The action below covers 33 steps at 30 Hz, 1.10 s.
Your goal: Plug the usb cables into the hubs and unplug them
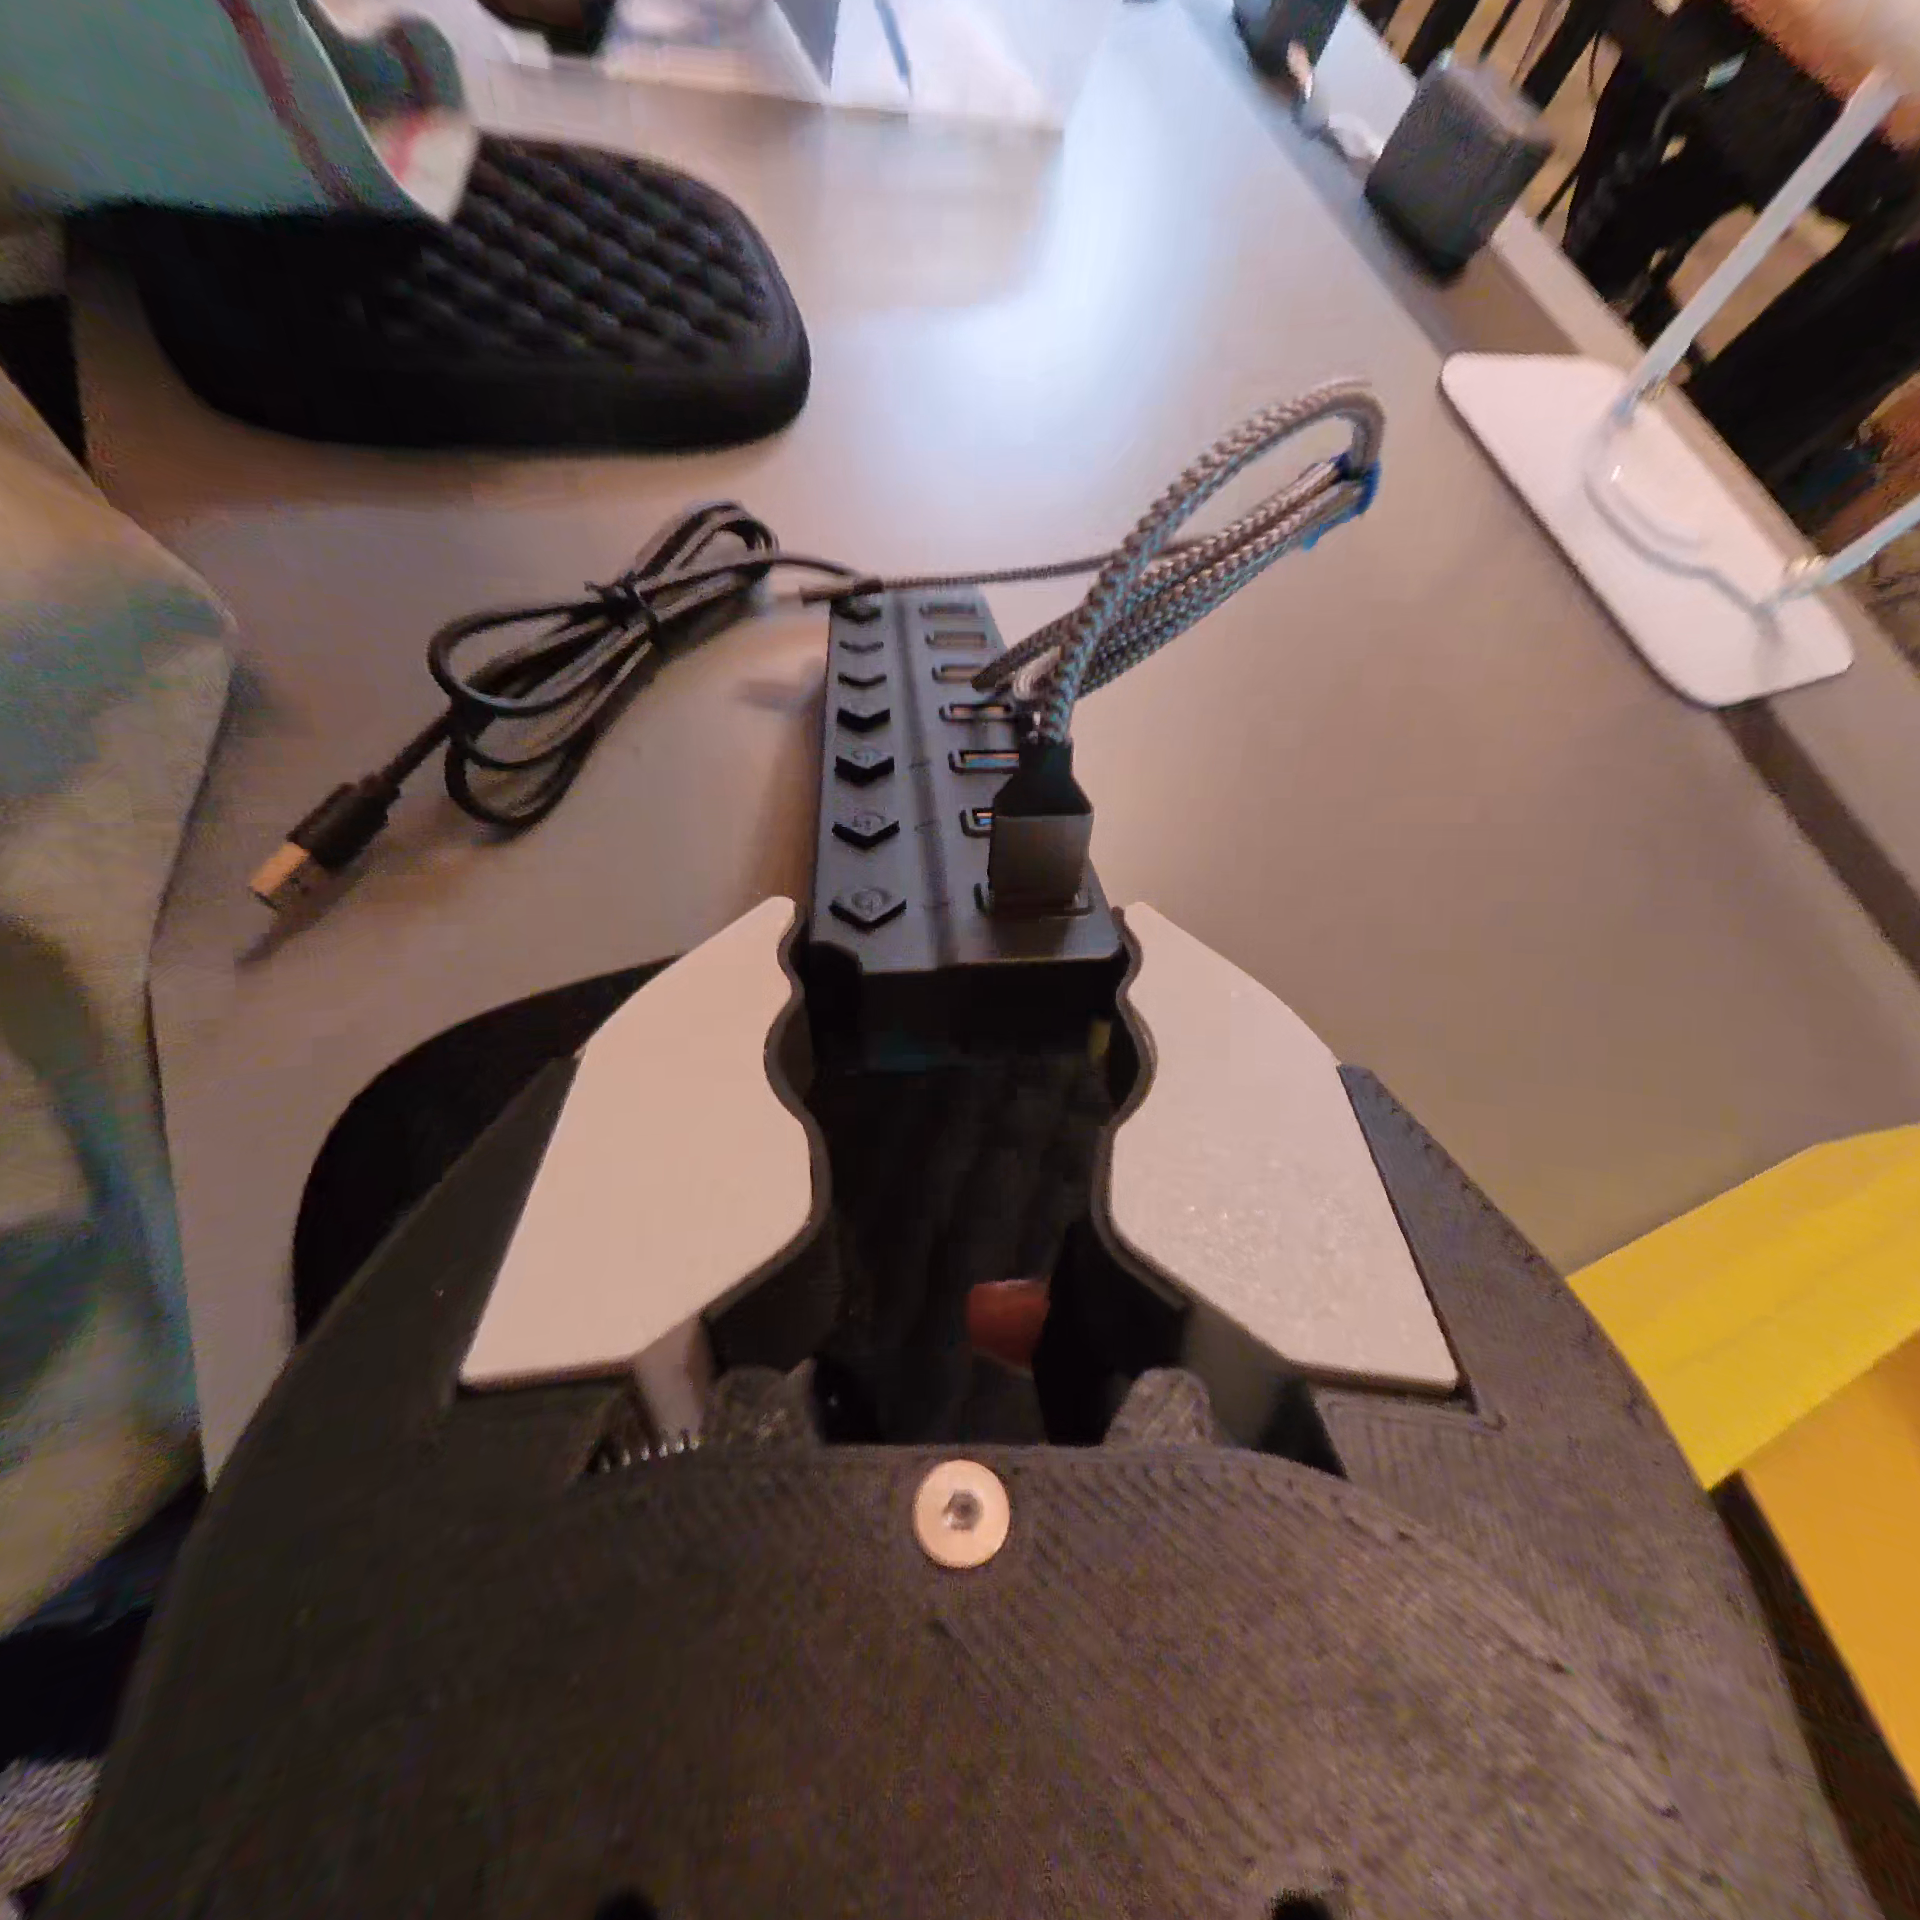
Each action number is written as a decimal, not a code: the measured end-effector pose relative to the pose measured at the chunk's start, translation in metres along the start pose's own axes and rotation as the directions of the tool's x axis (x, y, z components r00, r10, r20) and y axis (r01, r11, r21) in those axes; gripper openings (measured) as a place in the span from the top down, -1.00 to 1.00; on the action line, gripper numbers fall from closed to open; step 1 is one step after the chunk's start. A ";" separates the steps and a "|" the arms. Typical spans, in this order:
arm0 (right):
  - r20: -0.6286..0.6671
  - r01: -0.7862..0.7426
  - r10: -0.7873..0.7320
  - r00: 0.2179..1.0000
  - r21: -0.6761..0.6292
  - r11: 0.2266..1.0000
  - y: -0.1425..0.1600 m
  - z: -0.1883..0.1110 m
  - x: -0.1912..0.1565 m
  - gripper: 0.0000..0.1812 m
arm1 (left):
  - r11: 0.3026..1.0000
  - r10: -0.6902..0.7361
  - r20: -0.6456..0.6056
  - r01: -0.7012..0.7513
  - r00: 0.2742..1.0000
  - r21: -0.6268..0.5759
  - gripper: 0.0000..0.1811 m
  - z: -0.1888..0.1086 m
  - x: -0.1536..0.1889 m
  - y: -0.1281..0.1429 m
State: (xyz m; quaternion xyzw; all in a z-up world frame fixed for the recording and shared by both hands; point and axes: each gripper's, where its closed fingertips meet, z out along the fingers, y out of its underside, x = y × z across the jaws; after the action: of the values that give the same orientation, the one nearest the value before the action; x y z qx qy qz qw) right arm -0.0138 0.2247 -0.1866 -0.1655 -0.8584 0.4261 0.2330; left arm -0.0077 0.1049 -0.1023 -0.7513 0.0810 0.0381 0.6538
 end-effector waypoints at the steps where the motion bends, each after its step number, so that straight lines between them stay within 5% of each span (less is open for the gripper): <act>1: 0.003 -0.013 0.013 1.000 -0.022 1.000 0.007 0.001 0.000 0.40 | 0.999 0.005 0.060 -0.007 0.998 0.035 0.53 -0.012 -0.004 -0.004; 8: -0.063 -0.002 0.004 0.998 0.036 0.999 0.004 -0.006 0.009 0.21 | 0.979 -0.003 0.400 -0.078 0.916 0.188 0.52 -0.096 -0.022 -0.033; 10: -0.124 0.017 -0.010 0.992 0.053 0.998 -0.001 -0.013 0.015 0.02 | 0.961 -0.056 0.451 -0.075 0.891 0.267 0.52 -0.115 -0.022 -0.040; 18: -0.388 0.203 -0.053 0.920 0.358 0.911 -0.067 -0.063 0.033 -0.17 | 0.950 -0.074 0.576 -0.118 0.814 0.288 0.52 -0.164 -0.024 -0.047; 23: -0.469 0.280 0.022 0.883 0.563 0.778 -0.102 -0.103 0.034 -0.12 | 0.988 -0.095 0.840 -0.054 0.534 0.145 0.53 -0.243 -0.047 -0.030; 25: -0.472 0.290 0.040 0.881 0.604 0.743 -0.107 -0.110 0.032 -0.07 | 0.998 -0.036 0.921 0.056 0.388 0.015 0.54 -0.278 -0.052 -0.010; 27: -0.464 0.288 0.042 0.885 0.615 0.734 -0.109 -0.109 0.031 -0.06 | 0.966 0.070 0.946 0.216 0.316 -0.144 0.56 -0.304 -0.051 0.016; 30: -0.447 0.285 0.015 0.894 0.595 0.752 -0.109 -0.100 0.028 -0.06 | 0.835 0.244 0.931 0.430 0.272 -0.344 0.60 -0.337 -0.044 0.043; 33: -0.433 0.298 -0.025 0.901 0.577 0.761 -0.112 -0.092 0.025 -0.05 | 0.639 0.363 0.852 0.565 0.376 -0.522 0.65 -0.353 -0.038 0.064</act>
State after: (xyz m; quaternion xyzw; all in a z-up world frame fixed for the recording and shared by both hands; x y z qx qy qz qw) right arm 0.0055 0.2315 -0.0406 -0.0850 -0.6105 0.6229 0.4817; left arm -0.0735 -0.2501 -0.1084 -0.7965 -0.3732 0.4312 0.2010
